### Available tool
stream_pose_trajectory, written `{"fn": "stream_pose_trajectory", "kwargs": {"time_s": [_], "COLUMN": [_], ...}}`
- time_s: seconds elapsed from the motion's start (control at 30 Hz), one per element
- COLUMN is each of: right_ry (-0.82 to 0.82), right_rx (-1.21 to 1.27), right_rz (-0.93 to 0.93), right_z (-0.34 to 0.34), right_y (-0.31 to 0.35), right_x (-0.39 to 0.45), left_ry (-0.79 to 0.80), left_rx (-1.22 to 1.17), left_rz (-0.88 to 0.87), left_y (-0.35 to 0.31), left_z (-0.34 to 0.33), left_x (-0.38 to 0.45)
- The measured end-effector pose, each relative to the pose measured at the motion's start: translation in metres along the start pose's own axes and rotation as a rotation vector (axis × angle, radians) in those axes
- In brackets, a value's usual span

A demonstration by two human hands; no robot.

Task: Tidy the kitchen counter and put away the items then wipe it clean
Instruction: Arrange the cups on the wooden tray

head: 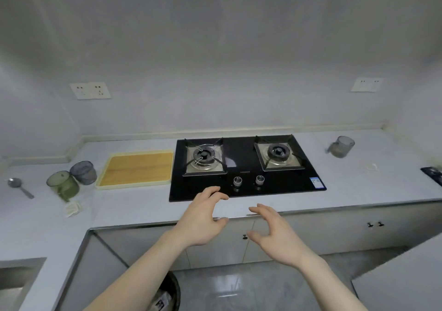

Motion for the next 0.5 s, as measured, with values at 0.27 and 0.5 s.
{"fn": "stream_pose_trajectory", "kwargs": {"time_s": [0.27,0.5], "right_ry": [-0.120,-0.193], "right_rx": [0.061,0.027], "right_rz": [-0.051,-0.120], "right_z": [0.072,0.128], "right_y": [-0.066,-0.118], "right_x": [0.026,0.083], "left_ry": [0.039,0.058], "left_rx": [0.064,0.041], "left_rz": [-0.079,-0.152], "left_y": [-0.044,-0.086], "left_z": [-0.027,-0.068], "left_x": [0.059,0.153]}}
Point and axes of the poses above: each hand's wrist, its own x-axis towards the middle knuckle, its own z-axis out of the back of the hand, y = z × x, the point moved 2 cm from there along x, towards the middle knuckle, and after that the axes turned 11 degrees about -y, right-handed, at the moved point
